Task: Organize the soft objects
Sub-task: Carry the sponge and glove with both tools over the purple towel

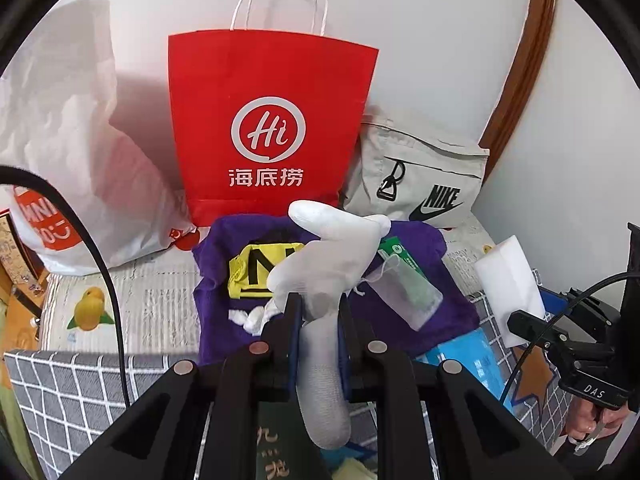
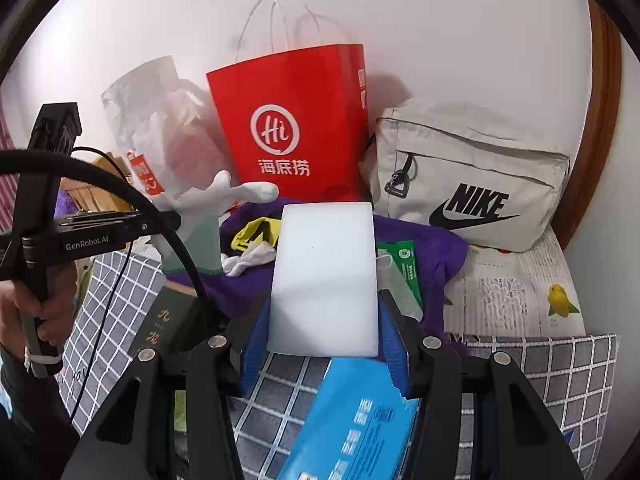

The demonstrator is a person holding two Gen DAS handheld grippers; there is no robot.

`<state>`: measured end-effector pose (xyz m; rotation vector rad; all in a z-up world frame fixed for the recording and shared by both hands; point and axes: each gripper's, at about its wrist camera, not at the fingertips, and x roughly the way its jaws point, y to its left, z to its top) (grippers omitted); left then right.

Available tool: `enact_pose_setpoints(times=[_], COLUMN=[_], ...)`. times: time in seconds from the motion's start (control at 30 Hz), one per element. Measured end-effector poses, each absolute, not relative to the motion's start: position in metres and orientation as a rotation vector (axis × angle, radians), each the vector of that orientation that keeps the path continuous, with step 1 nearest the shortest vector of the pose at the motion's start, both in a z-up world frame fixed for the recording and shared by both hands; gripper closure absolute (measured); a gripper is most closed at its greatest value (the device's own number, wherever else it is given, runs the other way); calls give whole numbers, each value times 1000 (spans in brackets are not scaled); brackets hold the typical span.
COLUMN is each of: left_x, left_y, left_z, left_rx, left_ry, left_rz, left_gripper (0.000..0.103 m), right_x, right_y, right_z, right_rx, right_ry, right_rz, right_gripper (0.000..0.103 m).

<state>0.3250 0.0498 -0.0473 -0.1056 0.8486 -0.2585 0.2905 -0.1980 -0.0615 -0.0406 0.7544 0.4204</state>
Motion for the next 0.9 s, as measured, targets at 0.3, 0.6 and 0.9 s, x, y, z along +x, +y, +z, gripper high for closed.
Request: enact_pose_setpoints(times=[0.3, 0.6, 0.9], left_x=[358, 386, 400], left_y=[51, 38, 25], left_z=[-62, -84, -112], left_rx=[-116, -102, -106], left_ry=[869, 917, 987], left_rz=[-263, -302, -329], left_gripper=[88, 88, 88], right_x=[331, 370, 404], right_y=[-184, -174, -169], right_z=[-73, -96, -124], right_rx=[-42, -46, -32], right_ry=[794, 849, 915], right_rz=[412, 417, 394], right_gripper=[52, 52, 52])
